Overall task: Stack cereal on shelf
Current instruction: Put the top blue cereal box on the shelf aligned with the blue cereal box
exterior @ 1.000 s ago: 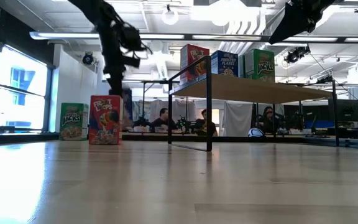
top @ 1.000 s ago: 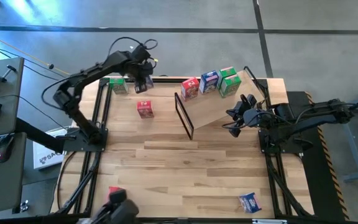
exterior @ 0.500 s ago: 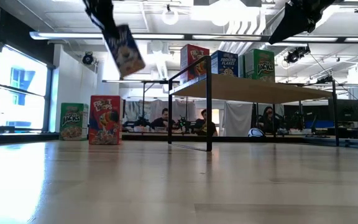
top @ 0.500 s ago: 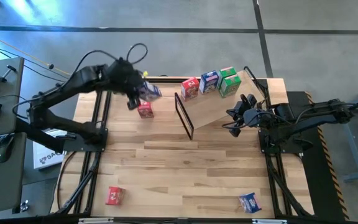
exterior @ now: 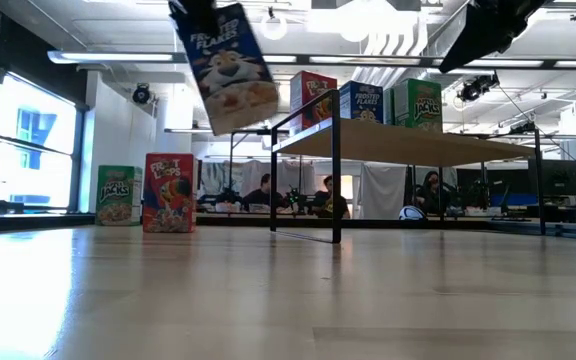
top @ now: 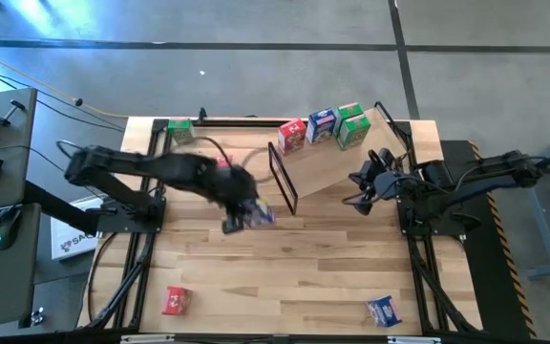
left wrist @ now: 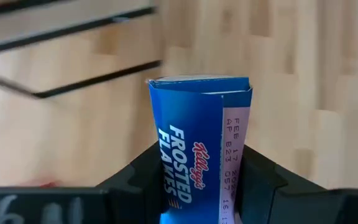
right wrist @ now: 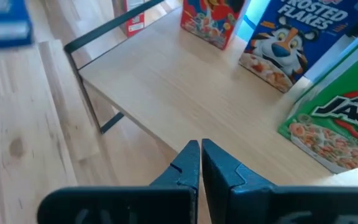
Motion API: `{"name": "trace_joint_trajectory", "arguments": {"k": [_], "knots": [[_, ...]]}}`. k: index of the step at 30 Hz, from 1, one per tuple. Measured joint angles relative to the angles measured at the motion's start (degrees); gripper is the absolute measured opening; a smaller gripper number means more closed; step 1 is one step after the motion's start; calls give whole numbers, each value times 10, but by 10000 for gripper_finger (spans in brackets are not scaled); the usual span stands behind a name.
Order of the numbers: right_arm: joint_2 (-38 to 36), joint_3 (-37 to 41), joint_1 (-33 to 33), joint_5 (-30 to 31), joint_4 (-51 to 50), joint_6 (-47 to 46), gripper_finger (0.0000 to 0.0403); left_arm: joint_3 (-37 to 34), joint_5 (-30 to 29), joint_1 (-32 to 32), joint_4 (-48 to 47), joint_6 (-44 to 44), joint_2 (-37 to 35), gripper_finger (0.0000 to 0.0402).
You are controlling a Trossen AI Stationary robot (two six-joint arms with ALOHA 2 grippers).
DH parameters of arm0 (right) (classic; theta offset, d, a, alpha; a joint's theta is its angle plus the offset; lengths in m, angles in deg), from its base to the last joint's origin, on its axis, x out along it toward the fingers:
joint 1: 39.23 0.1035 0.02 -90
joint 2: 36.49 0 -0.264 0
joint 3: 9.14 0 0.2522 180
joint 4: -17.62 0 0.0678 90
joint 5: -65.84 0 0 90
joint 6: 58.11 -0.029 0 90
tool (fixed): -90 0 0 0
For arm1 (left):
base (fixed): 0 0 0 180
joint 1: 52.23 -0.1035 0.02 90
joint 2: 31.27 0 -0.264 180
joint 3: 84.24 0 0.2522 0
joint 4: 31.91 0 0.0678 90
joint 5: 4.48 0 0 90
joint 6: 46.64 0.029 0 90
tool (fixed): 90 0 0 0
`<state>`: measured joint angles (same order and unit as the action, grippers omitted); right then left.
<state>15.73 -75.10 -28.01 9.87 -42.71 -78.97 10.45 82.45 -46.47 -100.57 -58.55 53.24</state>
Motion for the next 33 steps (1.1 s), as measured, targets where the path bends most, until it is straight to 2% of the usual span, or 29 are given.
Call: {"name": "trace_joint_trajectory", "arguments": {"k": [5,12,18,33], "knots": [[0,0,24,15,4,-7,0,48,18,25,7,-31,81,136],[0,0,51,28,5,-15,0,148,34,43,0,-15,186,136],[0,0,66,31,6,-16,0,205,47,43,-3,-11,257,136],[0,0,73,32,13,-17,0,222,70,44,24,-14,304,138]]}}
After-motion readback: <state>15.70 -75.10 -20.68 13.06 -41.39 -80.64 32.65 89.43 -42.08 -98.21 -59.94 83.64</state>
